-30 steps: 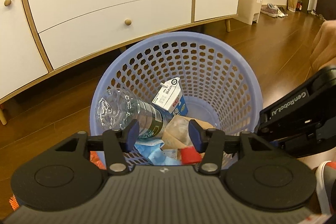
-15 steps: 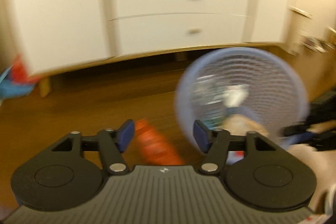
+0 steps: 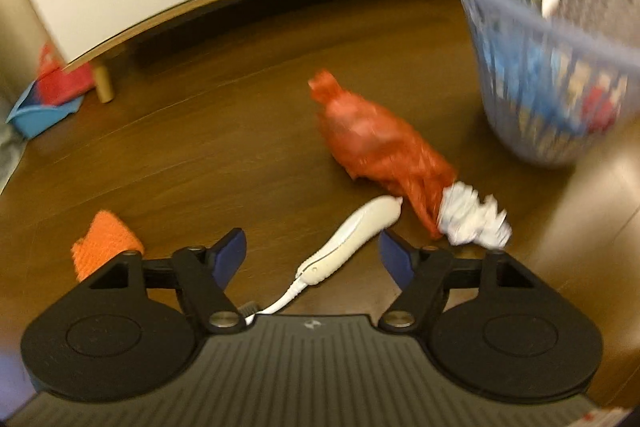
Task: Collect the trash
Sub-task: 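Move the open left tool down to the white toothbrush on the floor, then close the left tool on the white toothbrush and lift it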
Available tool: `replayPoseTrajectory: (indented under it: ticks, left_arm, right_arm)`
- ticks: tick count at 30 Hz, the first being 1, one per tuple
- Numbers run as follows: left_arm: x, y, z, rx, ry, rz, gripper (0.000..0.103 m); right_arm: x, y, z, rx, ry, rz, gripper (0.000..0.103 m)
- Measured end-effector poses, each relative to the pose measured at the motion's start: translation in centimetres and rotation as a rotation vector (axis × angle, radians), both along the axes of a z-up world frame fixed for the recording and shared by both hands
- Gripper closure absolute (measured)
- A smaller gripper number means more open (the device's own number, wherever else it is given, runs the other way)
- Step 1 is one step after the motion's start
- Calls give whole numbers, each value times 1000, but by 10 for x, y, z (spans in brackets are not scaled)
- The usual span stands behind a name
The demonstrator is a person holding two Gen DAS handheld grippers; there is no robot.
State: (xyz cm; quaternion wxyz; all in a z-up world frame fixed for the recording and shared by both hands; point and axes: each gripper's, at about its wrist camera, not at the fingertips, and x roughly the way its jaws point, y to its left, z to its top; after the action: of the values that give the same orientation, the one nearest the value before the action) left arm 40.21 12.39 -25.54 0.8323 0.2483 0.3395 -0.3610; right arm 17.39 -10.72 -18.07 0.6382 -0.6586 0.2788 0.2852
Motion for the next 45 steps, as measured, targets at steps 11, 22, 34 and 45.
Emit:
replayPoseTrajectory:
  ticks: [11, 22, 34, 45]
  left_arm:
    - [33, -19, -57, 103, 78, -5, 58]
    - [19, -11, -55, 81, 163, 15, 82]
    - [14, -12, -47, 42, 164, 28, 87]
    - [9, 7, 17, -103, 115, 44, 88]
  right_arm:
    - [1, 1, -1, 15, 8, -25, 93]
    - [2, -1, -1, 19, 4, -31, 93]
    - [5, 1, -2, 14, 5, -35, 93]
    - [3, 0, -4, 19, 2, -39, 93]
